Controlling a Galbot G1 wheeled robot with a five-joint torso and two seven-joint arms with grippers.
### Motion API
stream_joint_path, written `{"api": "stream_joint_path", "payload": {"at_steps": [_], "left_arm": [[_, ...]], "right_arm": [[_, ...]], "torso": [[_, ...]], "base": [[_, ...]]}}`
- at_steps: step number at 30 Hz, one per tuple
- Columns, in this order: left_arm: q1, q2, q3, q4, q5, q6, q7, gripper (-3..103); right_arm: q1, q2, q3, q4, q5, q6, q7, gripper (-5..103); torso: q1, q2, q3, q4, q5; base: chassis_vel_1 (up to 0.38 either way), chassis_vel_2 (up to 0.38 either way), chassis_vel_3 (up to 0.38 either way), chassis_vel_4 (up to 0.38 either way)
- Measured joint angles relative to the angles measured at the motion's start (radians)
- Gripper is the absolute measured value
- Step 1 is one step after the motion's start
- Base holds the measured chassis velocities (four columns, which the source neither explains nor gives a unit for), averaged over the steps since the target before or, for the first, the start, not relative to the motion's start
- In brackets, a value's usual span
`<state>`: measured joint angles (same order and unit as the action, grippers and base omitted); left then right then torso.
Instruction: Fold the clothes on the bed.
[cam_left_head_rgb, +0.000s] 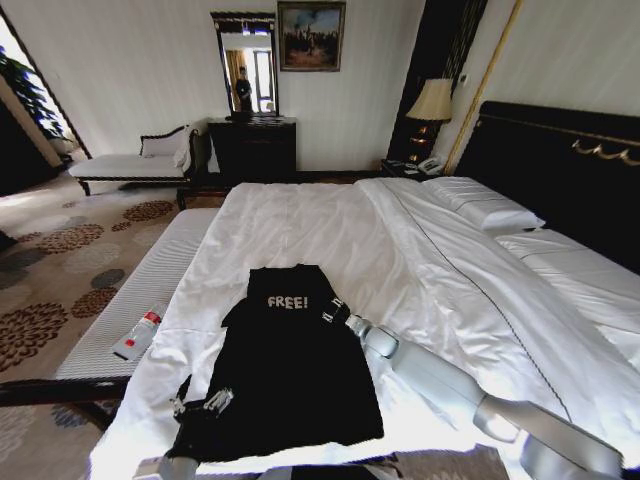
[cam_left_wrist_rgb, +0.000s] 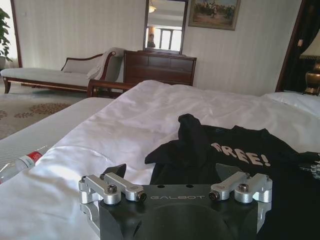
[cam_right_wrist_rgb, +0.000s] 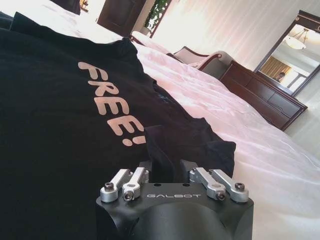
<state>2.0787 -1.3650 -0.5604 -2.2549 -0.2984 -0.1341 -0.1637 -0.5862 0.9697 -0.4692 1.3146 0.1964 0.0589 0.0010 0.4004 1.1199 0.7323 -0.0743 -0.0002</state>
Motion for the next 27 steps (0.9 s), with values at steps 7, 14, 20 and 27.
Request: {"api": "stream_joint_path", "payload": {"at_steps": [7,14,20,27], "left_arm": [[-0.005,0.002,-0.007,0.006,-0.007,0.002,0.000,100],[-0.004,0.003,-0.008,0.005,-0.011,0.004,0.000,100],[-0.003,0.007,-0.009,0.000,-0.016,0.005,0.000,100],[-0.008,0.012,-0.008,-0.009,-0.016,0.009,-0.001,100]], "right_arm": [[0.000,-0.002,-0.002,0.009,0.007,-0.008,0.001,7],[0.002,-0.003,-0.003,0.017,0.024,-0.016,0.003,0],[-0.001,-0.003,0.004,0.041,0.076,-0.042,0.025,0],[-0.004,-0.008,0.051,0.063,0.207,-0.098,0.064,0]], "torso": [[0.000,0.000,0.000,0.0000,0.0000],[0.000,0.000,0.000,0.0001,0.0000],[0.000,0.000,0.000,0.0001,0.0000],[0.000,0.000,0.000,0.0001,0.0000]], "base": [[0.000,0.000,0.000,0.000],[0.000,0.000,0.000,0.000],[0.000,0.000,0.000,0.000],[0.000,0.000,0.000,0.000]]}}
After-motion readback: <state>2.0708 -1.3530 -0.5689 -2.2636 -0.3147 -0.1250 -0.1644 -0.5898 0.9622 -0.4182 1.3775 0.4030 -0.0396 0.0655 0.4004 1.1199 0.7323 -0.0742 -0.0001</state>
